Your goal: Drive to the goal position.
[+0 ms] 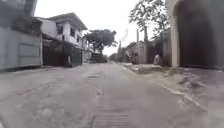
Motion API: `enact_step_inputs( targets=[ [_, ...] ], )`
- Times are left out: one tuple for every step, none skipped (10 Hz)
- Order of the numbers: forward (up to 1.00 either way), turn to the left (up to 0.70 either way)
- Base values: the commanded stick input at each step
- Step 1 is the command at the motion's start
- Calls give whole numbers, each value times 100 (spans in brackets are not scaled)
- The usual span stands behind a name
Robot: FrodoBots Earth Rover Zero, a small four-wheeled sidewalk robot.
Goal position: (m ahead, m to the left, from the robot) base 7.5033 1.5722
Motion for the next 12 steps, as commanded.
enact_step_inputs(
  targets=[
    [100, 0],
    [100, 0],
    [100, 0],
    [100, 0],
    [100, 0],
    [100, 0],
    [100, 0],
    [100, -14],
    [100, -40],
    [100, -40],
    [100, -30],
    [100, 0]
  ],
)
